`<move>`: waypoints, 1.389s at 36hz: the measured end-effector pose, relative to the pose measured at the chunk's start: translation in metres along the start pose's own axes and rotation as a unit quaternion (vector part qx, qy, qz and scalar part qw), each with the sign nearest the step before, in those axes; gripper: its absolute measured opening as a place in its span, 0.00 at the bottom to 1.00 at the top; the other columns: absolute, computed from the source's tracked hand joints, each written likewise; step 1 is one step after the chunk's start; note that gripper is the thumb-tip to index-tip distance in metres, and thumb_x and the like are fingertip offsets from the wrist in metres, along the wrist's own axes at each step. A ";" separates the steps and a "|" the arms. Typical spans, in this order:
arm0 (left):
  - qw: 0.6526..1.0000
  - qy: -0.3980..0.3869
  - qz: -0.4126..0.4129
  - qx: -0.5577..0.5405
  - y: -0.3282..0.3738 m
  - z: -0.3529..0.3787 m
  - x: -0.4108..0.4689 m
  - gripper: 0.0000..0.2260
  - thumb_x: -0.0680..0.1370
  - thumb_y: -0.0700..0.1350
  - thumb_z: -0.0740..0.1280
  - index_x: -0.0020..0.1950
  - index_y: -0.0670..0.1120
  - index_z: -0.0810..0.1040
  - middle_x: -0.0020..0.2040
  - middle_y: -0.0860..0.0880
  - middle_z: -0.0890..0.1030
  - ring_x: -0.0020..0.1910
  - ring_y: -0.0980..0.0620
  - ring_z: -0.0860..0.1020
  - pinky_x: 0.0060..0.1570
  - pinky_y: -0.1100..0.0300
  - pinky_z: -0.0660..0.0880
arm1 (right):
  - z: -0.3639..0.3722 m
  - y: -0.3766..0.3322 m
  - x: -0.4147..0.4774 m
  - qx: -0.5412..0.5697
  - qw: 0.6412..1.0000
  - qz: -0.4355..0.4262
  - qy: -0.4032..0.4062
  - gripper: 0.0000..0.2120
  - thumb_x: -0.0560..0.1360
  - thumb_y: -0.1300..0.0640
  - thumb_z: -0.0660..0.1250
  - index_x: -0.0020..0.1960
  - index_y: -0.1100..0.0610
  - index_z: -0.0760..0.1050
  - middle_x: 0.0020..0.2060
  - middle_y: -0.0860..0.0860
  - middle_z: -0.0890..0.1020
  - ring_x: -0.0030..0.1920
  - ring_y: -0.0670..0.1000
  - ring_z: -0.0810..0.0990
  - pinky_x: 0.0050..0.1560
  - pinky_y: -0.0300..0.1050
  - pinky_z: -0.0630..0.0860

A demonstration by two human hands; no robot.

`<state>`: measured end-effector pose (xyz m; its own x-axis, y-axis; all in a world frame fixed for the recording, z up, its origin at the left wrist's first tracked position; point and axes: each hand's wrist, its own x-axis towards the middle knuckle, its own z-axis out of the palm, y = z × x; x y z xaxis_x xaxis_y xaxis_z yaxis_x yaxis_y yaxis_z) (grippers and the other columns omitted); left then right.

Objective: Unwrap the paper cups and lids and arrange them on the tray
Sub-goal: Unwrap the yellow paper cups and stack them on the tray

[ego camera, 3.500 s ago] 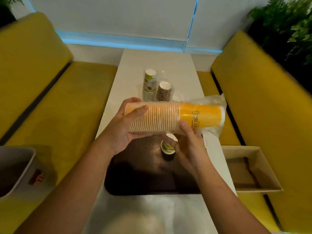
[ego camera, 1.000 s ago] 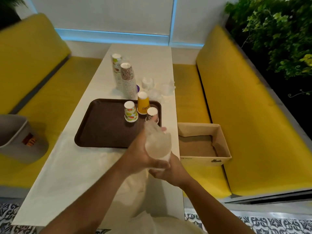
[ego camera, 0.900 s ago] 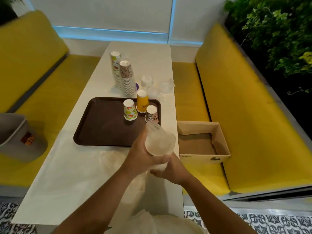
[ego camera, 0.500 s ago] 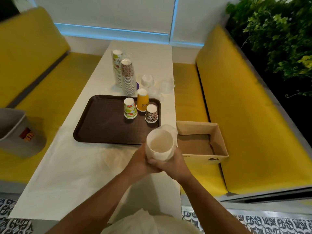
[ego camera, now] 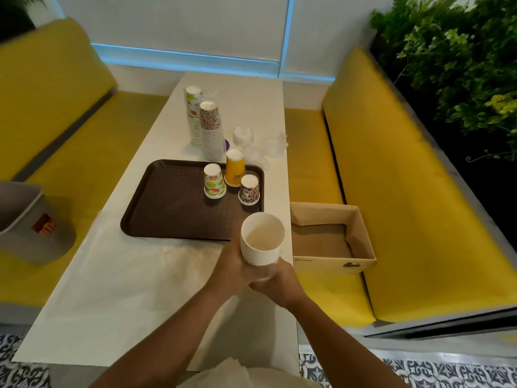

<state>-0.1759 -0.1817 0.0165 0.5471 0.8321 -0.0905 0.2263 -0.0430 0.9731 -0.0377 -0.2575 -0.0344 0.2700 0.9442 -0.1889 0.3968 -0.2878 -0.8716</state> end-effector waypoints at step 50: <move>0.856 -0.130 -0.039 -0.499 0.044 -0.176 0.038 0.32 0.72 0.23 0.60 0.75 0.42 0.73 0.73 0.35 0.75 0.74 0.33 0.72 0.60 0.50 0.81 | 0.015 -0.174 0.097 0.562 0.809 0.056 0.163 0.21 0.84 0.44 0.62 0.73 0.51 0.75 0.64 0.59 0.84 0.63 0.59 0.84 0.54 0.57 0.84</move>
<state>-0.2869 -0.0549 0.0934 0.7523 0.6539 -0.0811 -0.4600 0.6094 0.6457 -0.0937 -0.1137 0.0923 0.5390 0.7771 -0.3250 -0.6454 0.1331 -0.7522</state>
